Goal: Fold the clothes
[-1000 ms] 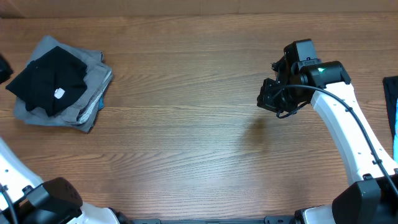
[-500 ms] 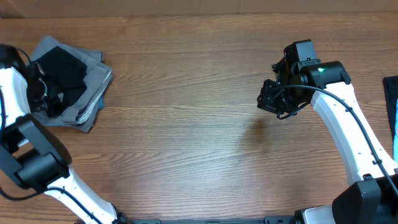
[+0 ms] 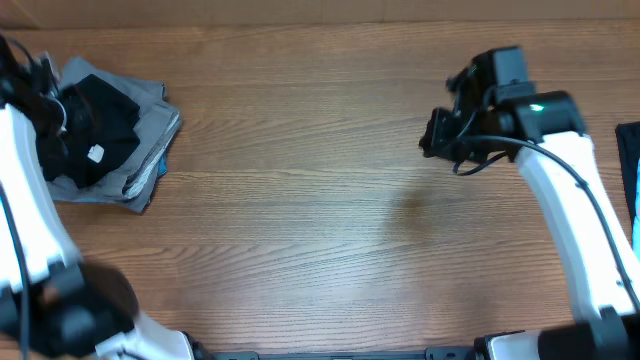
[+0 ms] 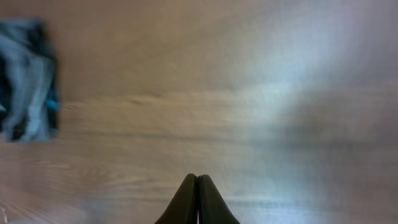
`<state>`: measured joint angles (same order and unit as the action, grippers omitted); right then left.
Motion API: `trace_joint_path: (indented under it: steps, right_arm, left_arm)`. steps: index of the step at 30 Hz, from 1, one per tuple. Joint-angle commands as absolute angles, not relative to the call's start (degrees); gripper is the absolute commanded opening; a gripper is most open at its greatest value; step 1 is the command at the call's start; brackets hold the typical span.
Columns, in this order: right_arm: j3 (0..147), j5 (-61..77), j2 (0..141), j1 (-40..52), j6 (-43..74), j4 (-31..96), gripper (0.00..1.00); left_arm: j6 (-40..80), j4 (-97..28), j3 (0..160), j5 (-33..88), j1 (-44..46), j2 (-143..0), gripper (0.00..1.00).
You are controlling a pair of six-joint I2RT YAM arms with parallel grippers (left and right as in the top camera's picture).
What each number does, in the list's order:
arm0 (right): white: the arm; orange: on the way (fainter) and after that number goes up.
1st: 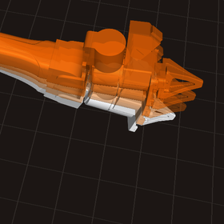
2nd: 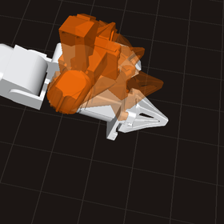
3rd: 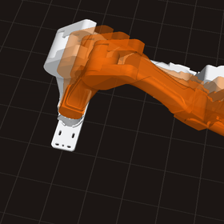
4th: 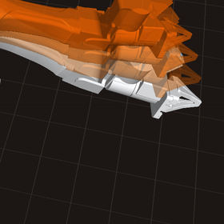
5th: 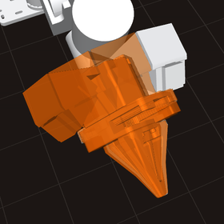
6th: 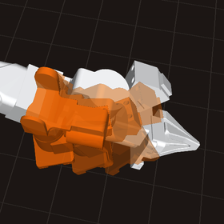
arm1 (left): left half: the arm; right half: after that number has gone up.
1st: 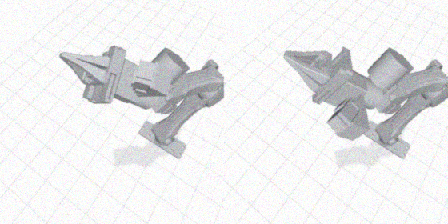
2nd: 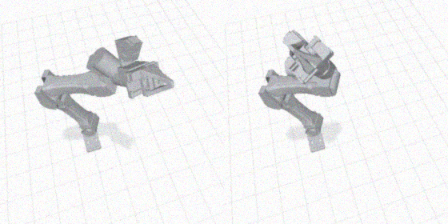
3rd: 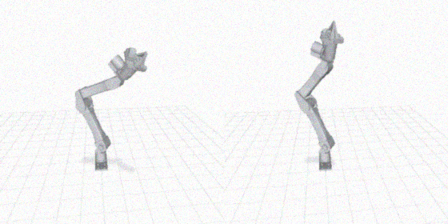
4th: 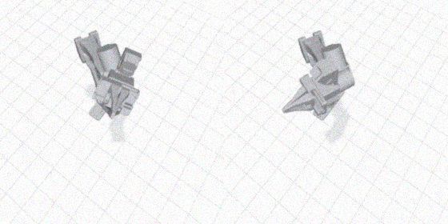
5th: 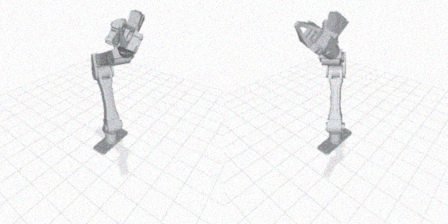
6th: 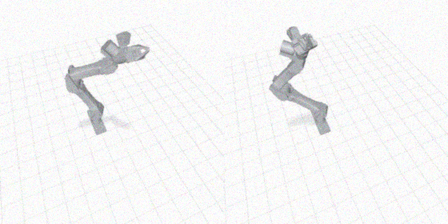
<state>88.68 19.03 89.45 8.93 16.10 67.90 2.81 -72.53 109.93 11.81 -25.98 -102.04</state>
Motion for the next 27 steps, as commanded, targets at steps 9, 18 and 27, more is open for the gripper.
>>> trace_joint_path:
  steps: [9,18,27]
  right_arm:
    - [96.6,18.0,67.8,8.6,11.5,70.5,0.59]
    - [96.6,18.0,58.7,8.6,11.5,72.0,1.0]
    - [96.6,18.0,58.6,8.6,11.7,73.7,1.0]
  left_arm:
    - [-6.2,-89.7,115.0,10.5,-14.3,-73.8,1.0]
    - [-4.5,-92.2,115.0,12.0,-14.1,-71.6,1.0]
    - [-4.5,-92.4,114.9,11.9,-14.1,-73.4,1.0]
